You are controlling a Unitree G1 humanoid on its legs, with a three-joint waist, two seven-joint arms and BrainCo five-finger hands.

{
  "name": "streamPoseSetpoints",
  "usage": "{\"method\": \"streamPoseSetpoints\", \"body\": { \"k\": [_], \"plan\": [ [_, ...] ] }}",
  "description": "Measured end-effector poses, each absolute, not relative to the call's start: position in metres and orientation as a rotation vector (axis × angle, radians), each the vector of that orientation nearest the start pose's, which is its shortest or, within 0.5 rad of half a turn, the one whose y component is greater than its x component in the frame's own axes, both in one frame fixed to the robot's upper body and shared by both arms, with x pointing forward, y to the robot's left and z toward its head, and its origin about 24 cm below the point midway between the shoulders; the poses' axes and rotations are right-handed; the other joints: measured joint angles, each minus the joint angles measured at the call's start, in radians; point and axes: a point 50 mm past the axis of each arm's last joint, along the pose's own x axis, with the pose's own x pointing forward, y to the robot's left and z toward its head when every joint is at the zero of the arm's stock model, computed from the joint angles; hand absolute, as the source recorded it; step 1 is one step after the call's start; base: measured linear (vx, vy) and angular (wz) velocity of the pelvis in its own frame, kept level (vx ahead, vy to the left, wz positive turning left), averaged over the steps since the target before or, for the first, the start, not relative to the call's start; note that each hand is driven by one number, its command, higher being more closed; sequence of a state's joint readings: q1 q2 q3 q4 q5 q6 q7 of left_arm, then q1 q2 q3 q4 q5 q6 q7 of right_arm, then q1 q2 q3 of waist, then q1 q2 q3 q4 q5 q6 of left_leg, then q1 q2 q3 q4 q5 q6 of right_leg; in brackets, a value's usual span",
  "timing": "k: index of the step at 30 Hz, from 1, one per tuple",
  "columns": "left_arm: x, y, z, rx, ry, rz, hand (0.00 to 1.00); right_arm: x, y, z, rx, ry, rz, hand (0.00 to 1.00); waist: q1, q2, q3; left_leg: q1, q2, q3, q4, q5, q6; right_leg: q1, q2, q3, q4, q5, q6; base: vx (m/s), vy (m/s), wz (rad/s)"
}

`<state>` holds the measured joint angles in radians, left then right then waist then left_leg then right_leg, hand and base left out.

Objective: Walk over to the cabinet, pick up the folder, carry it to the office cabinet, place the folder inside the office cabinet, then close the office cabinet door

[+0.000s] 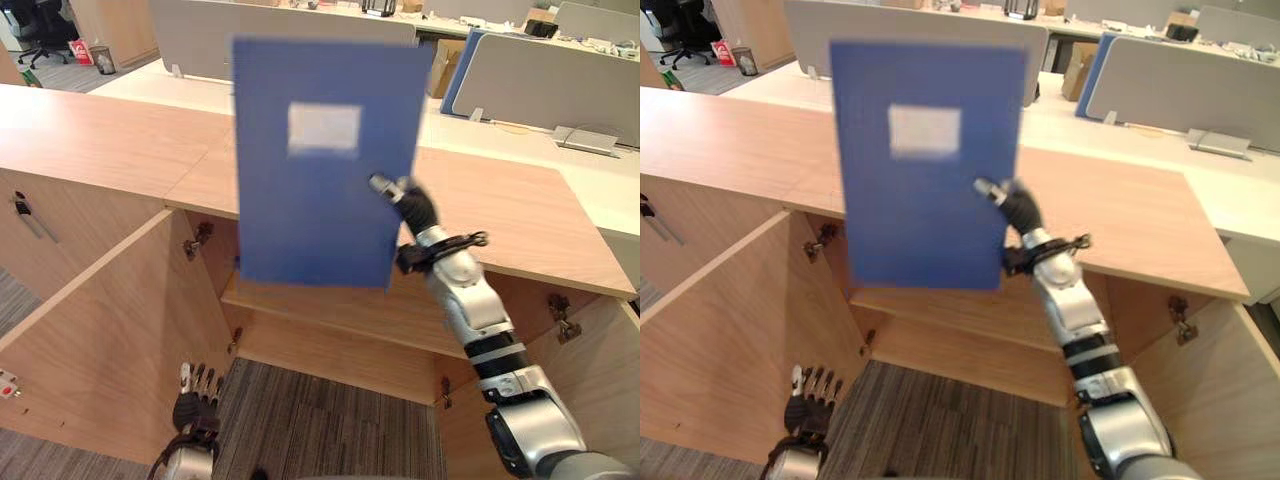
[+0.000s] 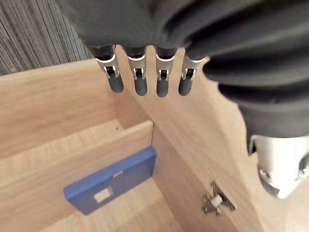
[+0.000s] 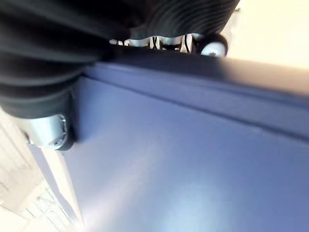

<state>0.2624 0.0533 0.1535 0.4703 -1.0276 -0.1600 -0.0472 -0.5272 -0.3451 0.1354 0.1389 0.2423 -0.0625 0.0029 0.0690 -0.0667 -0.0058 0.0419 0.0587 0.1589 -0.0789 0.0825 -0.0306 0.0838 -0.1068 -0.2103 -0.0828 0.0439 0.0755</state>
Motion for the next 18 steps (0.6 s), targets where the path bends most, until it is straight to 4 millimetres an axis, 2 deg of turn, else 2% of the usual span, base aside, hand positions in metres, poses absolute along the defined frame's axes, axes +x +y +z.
{"method": "streamPoseSetpoints", "body": {
  "k": [7,9,11,15,18],
  "plan": [
    [0.107,0.224,-0.119,-0.908,0.495,0.728,0.00,0.318,-0.145,0.156,-0.253,-0.434,0.140,1.00,-0.009,-0.001,-0.001,0.009,0.000,0.000,-0.001,0.000,0.000,0.009,0.000,0.000,0.000,0.000,0.000,0.00,0.000,0.00],
    [0.095,0.226,-0.126,-0.887,0.539,0.763,0.00,0.313,-0.147,0.159,-0.310,-0.467,0.100,1.00,-0.010,-0.001,-0.001,0.010,0.000,0.001,-0.001,0.000,0.000,0.009,0.000,0.000,0.000,0.000,0.000,0.00,0.000,0.00],
    [0.079,0.230,-0.133,-0.849,0.594,0.808,0.00,0.306,-0.147,0.170,-0.368,-0.535,0.050,1.00,-0.016,-0.001,-0.001,0.011,0.000,0.001,-0.002,0.000,0.000,0.009,0.000,0.000,0.000,0.000,0.000,0.00,0.000,0.00],
    [0.058,0.230,-0.144,-0.759,0.708,0.818,0.00,0.295,-0.148,0.189,-0.479,-0.672,-0.036,1.00,-0.022,-0.003,-0.002,0.014,0.000,0.004,-0.001,0.000,0.000,0.010,0.000,0.001,0.000,0.000,0.001,0.00,0.000,-0.01],
    [0.039,0.226,-0.153,-0.678,0.828,0.806,0.00,0.288,-0.134,0.192,-0.549,-0.745,-0.001,1.00,-0.024,-0.010,-0.011,0.022,0.002,0.015,-0.002,-0.001,-0.002,0.011,0.000,0.011,-0.001,0.001,0.000,-0.01,0.008,-0.12]
  ]
}}
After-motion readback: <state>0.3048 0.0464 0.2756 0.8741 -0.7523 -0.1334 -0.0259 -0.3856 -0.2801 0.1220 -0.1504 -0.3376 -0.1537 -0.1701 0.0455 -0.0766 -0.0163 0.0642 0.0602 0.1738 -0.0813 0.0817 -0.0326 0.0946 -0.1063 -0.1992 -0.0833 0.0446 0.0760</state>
